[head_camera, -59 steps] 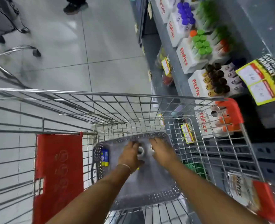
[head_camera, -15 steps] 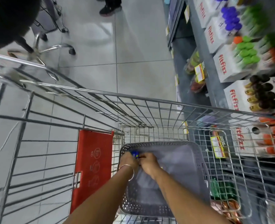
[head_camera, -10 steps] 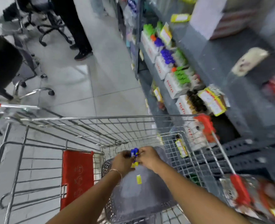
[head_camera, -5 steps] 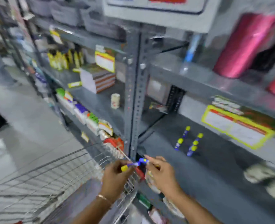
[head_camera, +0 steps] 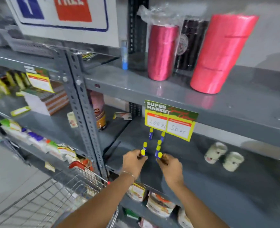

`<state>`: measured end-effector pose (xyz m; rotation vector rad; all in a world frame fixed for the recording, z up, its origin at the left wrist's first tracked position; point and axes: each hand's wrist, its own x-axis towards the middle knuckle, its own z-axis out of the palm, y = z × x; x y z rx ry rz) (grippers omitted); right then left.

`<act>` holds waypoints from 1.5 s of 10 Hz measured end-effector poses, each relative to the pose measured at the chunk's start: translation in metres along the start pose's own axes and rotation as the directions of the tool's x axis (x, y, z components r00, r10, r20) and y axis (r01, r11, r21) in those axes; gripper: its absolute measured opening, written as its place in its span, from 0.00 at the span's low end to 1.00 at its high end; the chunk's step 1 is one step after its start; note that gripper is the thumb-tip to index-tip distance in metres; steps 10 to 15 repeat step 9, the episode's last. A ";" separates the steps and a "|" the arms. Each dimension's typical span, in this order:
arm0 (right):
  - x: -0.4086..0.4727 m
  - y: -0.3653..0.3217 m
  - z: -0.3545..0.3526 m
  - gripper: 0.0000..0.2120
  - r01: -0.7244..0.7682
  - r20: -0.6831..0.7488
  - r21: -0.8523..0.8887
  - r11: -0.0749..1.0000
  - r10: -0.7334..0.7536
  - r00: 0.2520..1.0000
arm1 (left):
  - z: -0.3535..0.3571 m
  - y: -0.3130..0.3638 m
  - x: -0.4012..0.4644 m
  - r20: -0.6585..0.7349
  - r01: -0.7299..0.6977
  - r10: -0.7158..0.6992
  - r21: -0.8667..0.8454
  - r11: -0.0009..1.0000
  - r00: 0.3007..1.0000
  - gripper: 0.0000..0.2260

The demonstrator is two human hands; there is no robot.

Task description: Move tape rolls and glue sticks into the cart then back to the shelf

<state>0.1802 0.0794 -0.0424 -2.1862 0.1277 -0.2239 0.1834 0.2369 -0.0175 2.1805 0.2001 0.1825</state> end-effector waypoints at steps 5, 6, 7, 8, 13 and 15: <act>0.011 -0.001 0.020 0.06 -0.148 0.072 0.074 0.986 0.142 0.987 | 0.013 -0.017 0.026 0.091 0.093 -0.094 0.015 0.996 0.991 0.06; 0.013 0.000 0.021 0.06 -0.168 0.069 0.067 0.983 0.164 0.984 | 0.015 -0.018 0.027 0.098 0.108 -0.108 0.012 0.994 0.989 0.06; 0.013 0.003 0.024 0.07 -0.170 0.058 0.052 0.984 0.167 0.984 | 0.016 -0.018 0.026 0.098 0.123 -0.124 0.020 0.992 0.987 0.07; 0.014 0.002 0.022 0.08 -0.161 0.071 0.036 0.986 0.158 0.985 | 0.017 -0.018 0.024 0.109 0.154 -0.152 -0.015 0.988 0.982 0.09; 0.004 0.007 0.017 0.14 -0.182 0.083 0.117 0.976 0.173 0.981 | 0.011 -0.016 0.014 0.115 0.189 -0.182 -0.058 0.980 0.977 0.13; 0.004 0.007 0.017 0.14 -0.182 0.083 0.117 0.976 0.173 0.981 | 0.011 -0.016 0.014 0.115 0.189 -0.182 -0.058 0.980 0.977 0.13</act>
